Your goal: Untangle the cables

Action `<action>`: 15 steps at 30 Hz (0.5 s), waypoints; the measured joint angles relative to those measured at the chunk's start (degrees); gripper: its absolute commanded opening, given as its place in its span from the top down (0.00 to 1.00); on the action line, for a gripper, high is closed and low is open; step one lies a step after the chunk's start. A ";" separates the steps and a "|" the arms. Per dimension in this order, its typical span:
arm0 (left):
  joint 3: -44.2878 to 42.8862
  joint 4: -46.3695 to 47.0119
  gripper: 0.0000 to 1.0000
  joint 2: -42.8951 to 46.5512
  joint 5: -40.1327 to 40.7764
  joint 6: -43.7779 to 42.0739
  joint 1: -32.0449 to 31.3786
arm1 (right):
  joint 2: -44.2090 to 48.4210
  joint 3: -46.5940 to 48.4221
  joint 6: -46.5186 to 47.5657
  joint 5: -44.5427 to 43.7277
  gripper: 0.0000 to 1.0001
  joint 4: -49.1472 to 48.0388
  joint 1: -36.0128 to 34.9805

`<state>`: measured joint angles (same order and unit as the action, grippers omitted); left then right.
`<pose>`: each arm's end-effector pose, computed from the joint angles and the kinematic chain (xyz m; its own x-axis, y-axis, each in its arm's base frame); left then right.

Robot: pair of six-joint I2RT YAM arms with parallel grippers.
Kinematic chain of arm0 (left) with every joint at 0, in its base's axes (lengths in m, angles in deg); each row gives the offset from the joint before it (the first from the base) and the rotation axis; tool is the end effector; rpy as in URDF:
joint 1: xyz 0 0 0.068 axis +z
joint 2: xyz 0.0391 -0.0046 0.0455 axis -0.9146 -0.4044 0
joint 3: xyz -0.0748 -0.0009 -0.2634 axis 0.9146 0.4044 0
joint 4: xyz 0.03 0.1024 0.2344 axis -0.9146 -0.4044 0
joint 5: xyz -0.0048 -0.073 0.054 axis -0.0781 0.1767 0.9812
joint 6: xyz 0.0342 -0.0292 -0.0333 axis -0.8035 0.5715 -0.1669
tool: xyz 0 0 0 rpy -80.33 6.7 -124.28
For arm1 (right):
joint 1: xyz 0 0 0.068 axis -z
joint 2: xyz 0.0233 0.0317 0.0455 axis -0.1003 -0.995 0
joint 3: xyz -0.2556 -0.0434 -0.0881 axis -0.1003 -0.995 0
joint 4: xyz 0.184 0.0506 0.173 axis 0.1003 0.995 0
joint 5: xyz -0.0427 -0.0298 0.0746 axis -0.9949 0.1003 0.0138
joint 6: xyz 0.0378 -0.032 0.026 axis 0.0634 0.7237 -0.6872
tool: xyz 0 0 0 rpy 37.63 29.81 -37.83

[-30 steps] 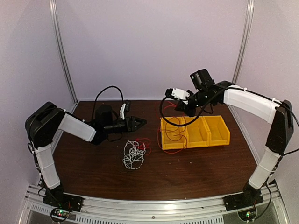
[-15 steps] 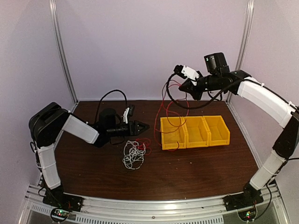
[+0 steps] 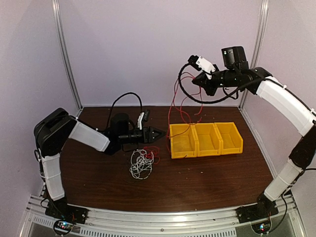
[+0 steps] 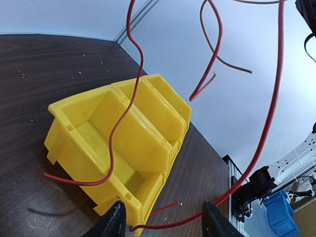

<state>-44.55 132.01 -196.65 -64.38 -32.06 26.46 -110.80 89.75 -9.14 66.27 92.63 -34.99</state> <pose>0.3018 -0.2785 0.1719 -0.7649 -0.1322 -0.6304 0.5843 0.2693 -0.7655 0.3036 0.1848 0.4303 0.0924 -0.5352 -0.8396 -0.8069 0.4538 -0.3781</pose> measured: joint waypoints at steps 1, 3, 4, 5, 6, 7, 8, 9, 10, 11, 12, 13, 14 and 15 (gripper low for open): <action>-0.44 0.04 0.46 -0.26 -0.24 -0.07 -0.39 | 0.00 0.85 -0.20 -0.17 1.00 0.48 0.00; -0.68 1.03 0.46 -0.55 -0.57 -0.44 -1.11 | 0.00 3.08 -0.52 -0.22 1.00 1.05 0.00; -0.61 1.90 0.46 -0.57 -0.68 -0.66 -1.38 | 0.00 4.13 -0.74 -0.17 1.00 1.38 0.00; -0.39 3.34 0.46 -0.55 -0.68 -0.98 -1.66 | 0.00 5.42 -1.22 0.02 1.00 1.79 0.00; -0.02 5.03 0.46 -0.52 -0.63 -1.27 -1.84 | 0.02 6.58 -1.55 0.46 1.00 2.05 0.00; 0.63 7.04 0.46 -0.44 -0.55 -1.55 -2.03 | 0.15 7.34 -1.86 1.16 1.00 2.27 0.00; 1.77 9.09 0.46 -0.20 0.04 -1.79 -2.14 | 0.35 8.04 -2.32 2.12 1.00 2.69 0.00; 3.37 10.99 0.46 0.22 0.83 -2.08 -2.16 | 0.72 8.41 -2.86 3.04 1.00 2.95 0.00; 5.01 12.52 0.46 0.70 1.79 -2.36 -2.16 | 1.14 8.74 -3.39 3.98 1.00 3.39 0.00; 6.62 13.94 0.46 1.18 2.45 -2.62 -2.16 | 1.55 8.94 -3.82 4.72 1.00 3.65 0.00; 8.02 15.19 0.46 1.62 3.19 -2.93 -2.16 | 2.03 9.11 -4.28 5.33 1.00 3.89 -0.02; 9.11 16.17 0.46 2.03 3.76 -3.23 -2.16 | 2.45 9.27 -4.63 5.86 1.00 4.15 0.00; 9.75 16.92 0.46 2.32 4.11 -3.54 -2.16 | 2.71 9.64 -4.92 6.12 1.00 4.44 0.00; 10.27 17.57 0.46 2.75 4.48 -3.89 -2.21 | 2.89 10.14 -5.09 6.38 1.00 4.59 0.00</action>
<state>-34.28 149.58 -193.89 -59.89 -35.95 24.25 -107.91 99.90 -14.23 72.65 97.22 -34.99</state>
